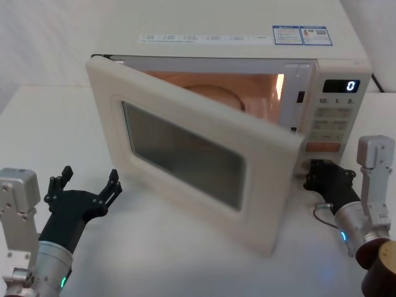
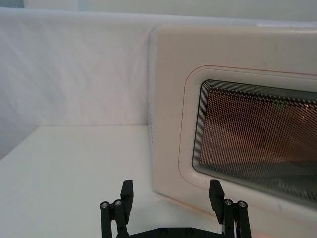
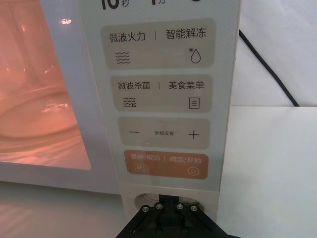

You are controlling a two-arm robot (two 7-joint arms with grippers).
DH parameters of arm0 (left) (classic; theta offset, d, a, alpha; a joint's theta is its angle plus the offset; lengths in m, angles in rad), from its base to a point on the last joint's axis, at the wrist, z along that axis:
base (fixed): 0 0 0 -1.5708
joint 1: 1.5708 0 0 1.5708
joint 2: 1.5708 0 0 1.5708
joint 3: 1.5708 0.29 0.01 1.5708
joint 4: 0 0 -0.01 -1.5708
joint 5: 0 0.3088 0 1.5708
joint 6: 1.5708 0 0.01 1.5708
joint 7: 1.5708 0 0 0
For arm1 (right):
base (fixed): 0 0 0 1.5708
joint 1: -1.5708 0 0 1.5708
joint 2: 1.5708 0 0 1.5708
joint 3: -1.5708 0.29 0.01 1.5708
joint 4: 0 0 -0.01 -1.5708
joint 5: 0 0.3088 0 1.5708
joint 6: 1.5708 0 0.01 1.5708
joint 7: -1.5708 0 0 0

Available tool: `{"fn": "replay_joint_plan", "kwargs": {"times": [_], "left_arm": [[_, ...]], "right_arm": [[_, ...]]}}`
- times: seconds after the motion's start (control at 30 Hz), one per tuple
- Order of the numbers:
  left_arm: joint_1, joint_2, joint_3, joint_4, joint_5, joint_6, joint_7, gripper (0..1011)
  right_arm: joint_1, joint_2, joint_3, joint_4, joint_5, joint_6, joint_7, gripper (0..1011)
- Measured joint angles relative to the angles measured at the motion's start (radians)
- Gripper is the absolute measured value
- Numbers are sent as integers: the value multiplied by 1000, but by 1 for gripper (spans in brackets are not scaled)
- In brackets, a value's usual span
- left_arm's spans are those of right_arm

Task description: Press the button to open the microwave door with one hand; close the microwave door with the other hand.

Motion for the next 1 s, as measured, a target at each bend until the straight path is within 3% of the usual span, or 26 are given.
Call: {"fn": "replay_joint_plan", "kwargs": {"times": [0.37,1.0], "left_arm": [[0,0,0,0,0,0,0,1001],[0,0,0,0,0,0,0,1001]], "right_arm": [[-36,11,1,-44,1,-1,2,0],[-194,48,-9,-234,-11,-19,19,0]]}}
